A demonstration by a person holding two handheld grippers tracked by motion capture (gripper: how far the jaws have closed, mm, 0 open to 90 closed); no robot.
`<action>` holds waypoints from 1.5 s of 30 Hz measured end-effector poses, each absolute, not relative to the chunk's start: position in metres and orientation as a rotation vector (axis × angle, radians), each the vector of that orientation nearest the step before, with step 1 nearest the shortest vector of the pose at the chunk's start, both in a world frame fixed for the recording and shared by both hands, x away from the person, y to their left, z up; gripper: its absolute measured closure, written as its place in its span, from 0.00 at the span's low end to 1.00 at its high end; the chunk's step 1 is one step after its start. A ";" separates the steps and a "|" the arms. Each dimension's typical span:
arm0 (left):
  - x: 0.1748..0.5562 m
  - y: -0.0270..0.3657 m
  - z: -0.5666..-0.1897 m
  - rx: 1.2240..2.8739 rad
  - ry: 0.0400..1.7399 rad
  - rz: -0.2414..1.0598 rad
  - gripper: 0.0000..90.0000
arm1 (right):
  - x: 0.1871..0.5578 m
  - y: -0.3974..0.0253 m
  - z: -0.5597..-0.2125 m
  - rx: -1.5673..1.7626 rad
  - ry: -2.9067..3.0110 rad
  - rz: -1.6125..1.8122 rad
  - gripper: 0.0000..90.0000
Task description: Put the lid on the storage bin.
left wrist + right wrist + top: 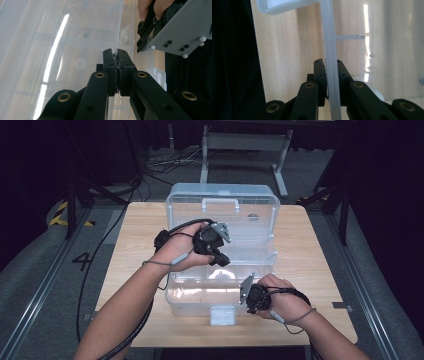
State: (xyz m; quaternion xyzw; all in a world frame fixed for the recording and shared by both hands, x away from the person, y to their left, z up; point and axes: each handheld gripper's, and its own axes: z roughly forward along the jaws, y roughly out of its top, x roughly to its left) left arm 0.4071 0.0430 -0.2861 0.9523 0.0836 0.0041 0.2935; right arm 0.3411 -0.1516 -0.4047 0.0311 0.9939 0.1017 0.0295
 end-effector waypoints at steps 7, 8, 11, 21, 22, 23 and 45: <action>0.403 0.042 -0.288 2.541 0.209 0.012 0.97 | 0.340 -0.153 -0.404 0.102 3.050 0.330 0.91; 0.403 0.042 -0.289 2.539 0.209 0.009 0.97 | 0.339 -0.154 -0.404 0.116 3.047 0.340 0.90; 0.401 0.042 -0.289 2.538 0.207 0.005 0.97 | 0.337 -0.154 -0.404 0.119 3.036 0.341 0.89; 0.395 0.040 -0.292 2.557 0.185 0.003 0.97 | 0.335 -0.155 -0.403 0.133 3.008 0.344 0.91; 0.395 0.040 -0.292 2.557 0.185 0.003 0.97 | 0.335 -0.155 -0.403 0.133 3.008 0.344 0.91; 0.394 0.039 -0.293 2.558 0.181 0.003 0.97 | 0.335 -0.155 -0.402 0.135 3.005 0.345 0.91; 0.391 0.038 -0.295 2.573 0.170 -0.005 0.98 | 0.330 -0.159 -0.393 0.141 2.970 0.361 0.91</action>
